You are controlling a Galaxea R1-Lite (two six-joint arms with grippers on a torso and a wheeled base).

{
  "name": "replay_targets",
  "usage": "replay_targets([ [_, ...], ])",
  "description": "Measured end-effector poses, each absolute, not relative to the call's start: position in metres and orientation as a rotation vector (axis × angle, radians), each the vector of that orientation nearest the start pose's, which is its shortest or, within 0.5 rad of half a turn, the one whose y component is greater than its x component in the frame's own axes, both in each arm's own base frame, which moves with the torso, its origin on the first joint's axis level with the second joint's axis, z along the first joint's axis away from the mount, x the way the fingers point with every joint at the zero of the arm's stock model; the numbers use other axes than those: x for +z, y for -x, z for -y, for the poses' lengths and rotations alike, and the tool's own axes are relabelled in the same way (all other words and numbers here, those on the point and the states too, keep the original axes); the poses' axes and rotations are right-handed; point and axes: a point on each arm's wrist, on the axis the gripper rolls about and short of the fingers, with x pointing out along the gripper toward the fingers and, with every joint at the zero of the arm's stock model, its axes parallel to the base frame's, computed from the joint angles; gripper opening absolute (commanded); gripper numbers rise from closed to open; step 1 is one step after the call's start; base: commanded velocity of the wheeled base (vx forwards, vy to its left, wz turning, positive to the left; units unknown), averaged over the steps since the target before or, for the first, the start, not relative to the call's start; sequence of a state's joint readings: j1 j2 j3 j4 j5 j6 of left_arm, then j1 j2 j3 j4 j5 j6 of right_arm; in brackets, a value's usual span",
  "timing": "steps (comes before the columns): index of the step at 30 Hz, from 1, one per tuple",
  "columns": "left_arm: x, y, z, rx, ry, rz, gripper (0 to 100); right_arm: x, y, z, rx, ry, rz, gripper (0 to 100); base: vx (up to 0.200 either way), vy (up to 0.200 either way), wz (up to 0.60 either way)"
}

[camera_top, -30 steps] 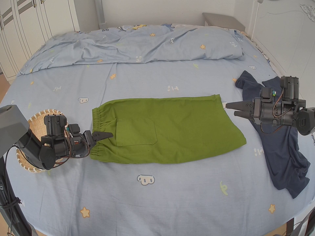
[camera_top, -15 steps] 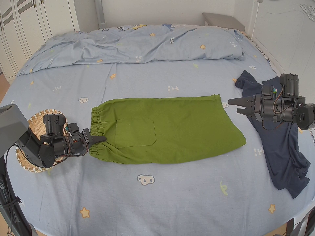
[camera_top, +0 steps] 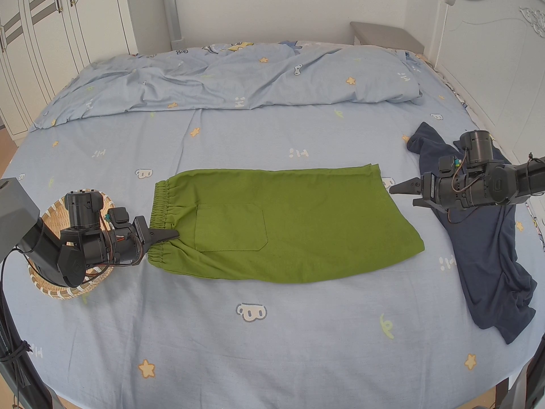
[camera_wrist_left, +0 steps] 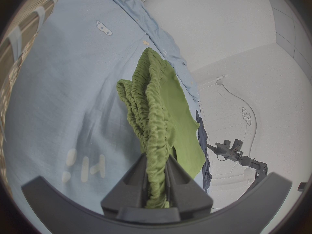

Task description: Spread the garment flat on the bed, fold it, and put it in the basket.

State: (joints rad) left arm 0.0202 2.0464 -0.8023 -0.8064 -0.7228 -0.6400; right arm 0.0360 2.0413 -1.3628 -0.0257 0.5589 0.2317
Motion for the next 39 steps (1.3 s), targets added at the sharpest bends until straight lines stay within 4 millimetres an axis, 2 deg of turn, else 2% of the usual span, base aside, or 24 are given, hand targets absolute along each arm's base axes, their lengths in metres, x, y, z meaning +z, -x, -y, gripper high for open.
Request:
replay_targets([
  [10,0.088,-0.352,0.006,-0.541,0.766,-0.619,0,0.120,-0.422,-0.030,0.513,-0.384,-0.771,100,0.000,0.000,0.00],
  [21,0.089,-0.352,0.006,-0.542,0.765,-0.616,0,0.110,-0.426,-0.026,0.506,-0.372,-0.832,100,0.000,0.000,0.00],
  [30,0.088,-0.351,0.007,-0.542,0.765,-0.617,0,0.093,-0.429,-0.043,0.535,-0.369,-0.880,100,0.000,0.000,0.00],
  [38,0.089,-0.351,0.007,-0.543,0.765,-0.616,0,0.088,-0.428,-0.047,0.614,-0.421,-0.917,100,0.000,0.000,0.00],
  [39,0.089,-0.351,0.007,-0.543,0.765,-0.615,0,0.088,-0.428,-0.047,0.618,-0.427,-0.920,0,0.000,0.000,0.00],
])
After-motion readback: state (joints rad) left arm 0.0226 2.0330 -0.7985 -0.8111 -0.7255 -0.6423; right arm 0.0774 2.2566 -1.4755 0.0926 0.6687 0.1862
